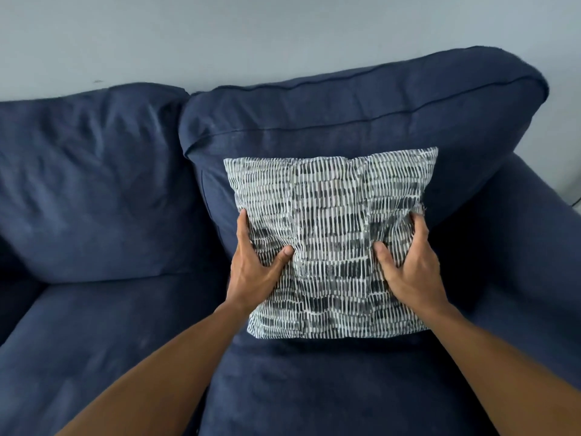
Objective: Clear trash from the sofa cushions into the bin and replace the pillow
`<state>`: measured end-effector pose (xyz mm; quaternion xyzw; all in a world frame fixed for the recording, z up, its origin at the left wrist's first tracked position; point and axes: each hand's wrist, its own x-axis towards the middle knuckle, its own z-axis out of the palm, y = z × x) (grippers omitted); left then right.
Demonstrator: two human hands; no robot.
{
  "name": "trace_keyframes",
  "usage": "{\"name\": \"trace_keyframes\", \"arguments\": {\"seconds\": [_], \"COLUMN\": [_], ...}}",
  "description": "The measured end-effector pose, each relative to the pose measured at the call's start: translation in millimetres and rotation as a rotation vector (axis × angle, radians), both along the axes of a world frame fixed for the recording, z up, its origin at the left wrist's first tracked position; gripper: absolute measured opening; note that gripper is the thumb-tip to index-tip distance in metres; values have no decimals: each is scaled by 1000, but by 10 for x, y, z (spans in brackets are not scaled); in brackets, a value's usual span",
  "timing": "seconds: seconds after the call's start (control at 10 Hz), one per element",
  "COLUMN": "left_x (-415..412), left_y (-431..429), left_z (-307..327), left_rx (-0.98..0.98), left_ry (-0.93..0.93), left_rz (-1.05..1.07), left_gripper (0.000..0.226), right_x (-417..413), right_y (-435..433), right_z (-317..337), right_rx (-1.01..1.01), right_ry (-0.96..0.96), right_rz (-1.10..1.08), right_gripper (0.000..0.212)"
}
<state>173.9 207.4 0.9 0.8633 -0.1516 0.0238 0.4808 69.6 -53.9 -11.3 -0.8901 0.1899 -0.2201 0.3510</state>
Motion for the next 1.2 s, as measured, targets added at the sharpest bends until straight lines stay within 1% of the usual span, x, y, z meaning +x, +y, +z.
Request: {"name": "trace_keyframes", "arguments": {"seconds": [0.2, 0.4, 0.7, 0.8, 0.9, 1.0, 1.1, 1.2], "left_x": [35, 53, 35, 2, -22, -34, -31, -62], "left_y": [-12, 13, 68, 114, 178, 240, 263, 280], "left_z": [-222, -353, -303, -225, -85, 83, 338, 628], "left_rx": [16, 42, 106, 169, 194, 232, 260, 274], "left_ry": [-2, 6, -23, -65, -82, -164, -239, -254], "left_rz": [-17, -41, -62, -42, -11, 8, 13, -31], "left_gripper": [110, 109, 110, 108, 101, 87, 78, 74], "right_x": [6, -9, -15, -52, -68, -76, -73, -108], "right_y": [5, 9, 13, 20, 17, 16, 1, 11], "right_z": [-191, -284, -225, -127, 54, 269, 552, 866], "right_rx": [9, 40, 56, 51, 6, -79, -166, -242], "right_ry": [17, 70, 213, 278, 287, 272, 297, 336], "right_rz": [-6, -3, -23, -37, -68, -64, -59, -26], "right_gripper": [95, 99, 95, 94, 92, 89, 88, 88]}}
